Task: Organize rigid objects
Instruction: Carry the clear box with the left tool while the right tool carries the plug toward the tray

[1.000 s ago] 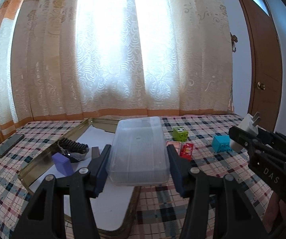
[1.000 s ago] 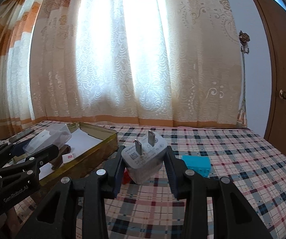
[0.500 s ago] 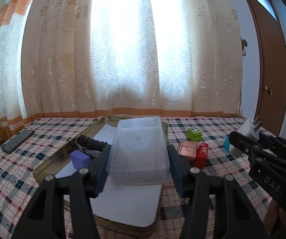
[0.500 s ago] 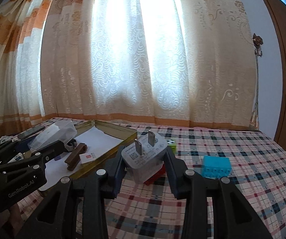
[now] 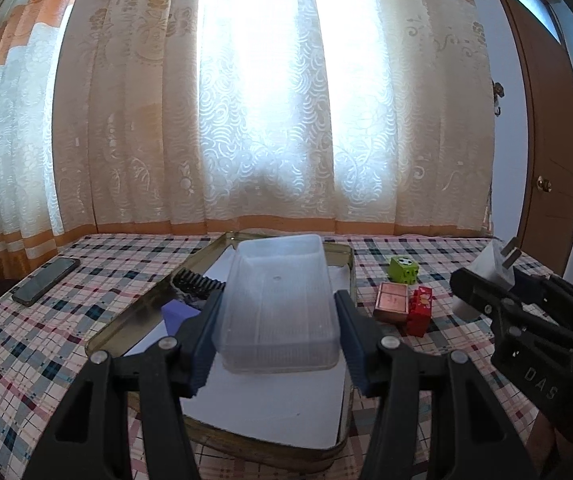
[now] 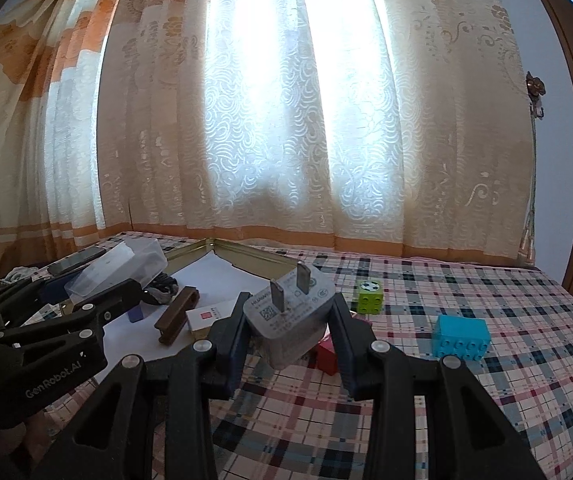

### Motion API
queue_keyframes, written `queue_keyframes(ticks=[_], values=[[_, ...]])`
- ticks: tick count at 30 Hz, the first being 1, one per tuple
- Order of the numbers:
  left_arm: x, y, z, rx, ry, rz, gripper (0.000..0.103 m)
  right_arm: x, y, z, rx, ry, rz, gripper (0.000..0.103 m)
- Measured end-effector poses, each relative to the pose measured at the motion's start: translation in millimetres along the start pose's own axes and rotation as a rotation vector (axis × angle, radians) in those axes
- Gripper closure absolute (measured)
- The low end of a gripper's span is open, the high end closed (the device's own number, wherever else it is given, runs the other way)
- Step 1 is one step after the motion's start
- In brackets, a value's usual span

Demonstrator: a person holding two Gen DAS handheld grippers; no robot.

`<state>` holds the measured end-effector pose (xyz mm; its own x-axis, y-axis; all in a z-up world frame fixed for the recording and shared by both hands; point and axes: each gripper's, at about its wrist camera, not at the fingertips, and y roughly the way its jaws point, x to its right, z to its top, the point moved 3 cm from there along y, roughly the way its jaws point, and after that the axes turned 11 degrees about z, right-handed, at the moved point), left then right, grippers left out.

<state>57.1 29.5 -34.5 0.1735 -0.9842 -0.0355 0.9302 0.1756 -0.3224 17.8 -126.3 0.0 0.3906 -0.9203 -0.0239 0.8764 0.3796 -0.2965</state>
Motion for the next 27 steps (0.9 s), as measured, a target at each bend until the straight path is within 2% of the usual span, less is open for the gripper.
queue_keyframes(ticks=[27], values=[[-35.8, 4.0, -1.5, -0.006, -0.041, 0.042, 0.049, -27.4, 13.0, 1.6, -0.017, -0.030, 0.057, 0.062]])
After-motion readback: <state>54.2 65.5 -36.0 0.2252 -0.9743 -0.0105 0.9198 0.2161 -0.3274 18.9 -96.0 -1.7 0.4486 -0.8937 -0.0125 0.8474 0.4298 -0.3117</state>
